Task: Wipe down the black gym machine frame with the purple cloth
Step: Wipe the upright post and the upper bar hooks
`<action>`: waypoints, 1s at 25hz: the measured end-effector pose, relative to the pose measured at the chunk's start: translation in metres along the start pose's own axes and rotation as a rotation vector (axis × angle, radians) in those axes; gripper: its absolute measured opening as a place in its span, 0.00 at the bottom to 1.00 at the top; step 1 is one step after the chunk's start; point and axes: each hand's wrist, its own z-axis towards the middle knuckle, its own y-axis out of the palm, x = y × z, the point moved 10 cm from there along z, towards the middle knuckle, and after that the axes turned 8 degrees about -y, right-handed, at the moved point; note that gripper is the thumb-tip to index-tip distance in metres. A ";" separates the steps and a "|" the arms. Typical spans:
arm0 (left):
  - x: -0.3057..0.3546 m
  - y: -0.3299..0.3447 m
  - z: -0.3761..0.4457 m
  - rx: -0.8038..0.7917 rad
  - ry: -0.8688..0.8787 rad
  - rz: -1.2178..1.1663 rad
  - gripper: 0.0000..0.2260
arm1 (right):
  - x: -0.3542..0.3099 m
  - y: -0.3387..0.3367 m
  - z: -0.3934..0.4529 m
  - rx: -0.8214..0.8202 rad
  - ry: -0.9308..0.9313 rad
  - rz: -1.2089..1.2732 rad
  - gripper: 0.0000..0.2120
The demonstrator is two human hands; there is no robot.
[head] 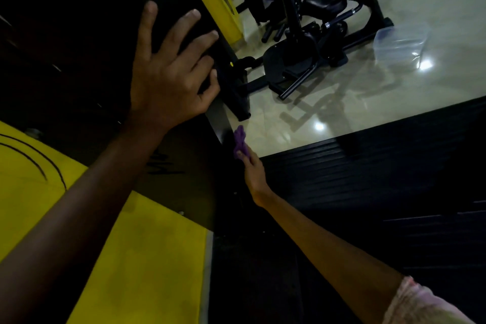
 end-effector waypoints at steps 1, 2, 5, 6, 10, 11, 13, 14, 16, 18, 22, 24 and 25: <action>0.002 0.002 -0.002 -0.003 0.000 -0.015 0.11 | 0.011 -0.002 -0.005 -0.018 0.032 -0.006 0.18; 0.002 0.002 -0.002 -0.004 -0.006 -0.029 0.10 | 0.022 -0.005 -0.005 -0.025 0.092 -0.014 0.18; 0.000 0.001 0.000 -0.017 -0.031 -0.026 0.10 | 0.018 -0.009 0.005 0.013 0.256 -0.033 0.17; 0.000 0.001 0.001 -0.019 -0.029 -0.022 0.10 | 0.006 -0.005 0.012 0.012 0.230 -0.035 0.17; 0.003 0.002 0.001 -0.036 -0.044 0.002 0.10 | -0.052 0.015 0.015 0.004 -0.123 -0.062 0.21; 0.008 0.006 -0.004 -0.060 -0.049 -0.018 0.10 | -0.056 0.016 0.008 0.007 -0.212 -0.087 0.22; 0.031 0.019 -0.024 -0.171 -0.006 -0.096 0.12 | -0.041 0.015 0.000 -0.019 -0.295 -0.154 0.28; 0.047 0.028 -0.039 -0.243 0.031 -0.115 0.13 | -0.021 0.012 0.001 -0.027 -0.258 -0.181 0.29; 0.073 0.042 -0.066 -0.359 0.068 -0.117 0.13 | 0.016 0.001 0.009 -0.023 -0.098 -0.174 0.29; 0.086 0.052 -0.080 -0.436 0.055 -0.121 0.13 | 0.040 -0.006 0.015 -0.042 0.061 -0.178 0.26; 0.087 0.053 -0.083 -0.416 0.013 -0.088 0.14 | 0.012 -0.002 -0.004 0.012 -0.055 -0.135 0.23; 0.089 0.052 -0.085 -0.384 -0.003 -0.120 0.16 | 0.007 -0.004 -0.015 0.028 -0.182 -0.188 0.22; 0.087 0.055 -0.086 -0.407 -0.042 -0.156 0.20 | 0.014 -0.004 -0.018 0.020 -0.207 -0.216 0.22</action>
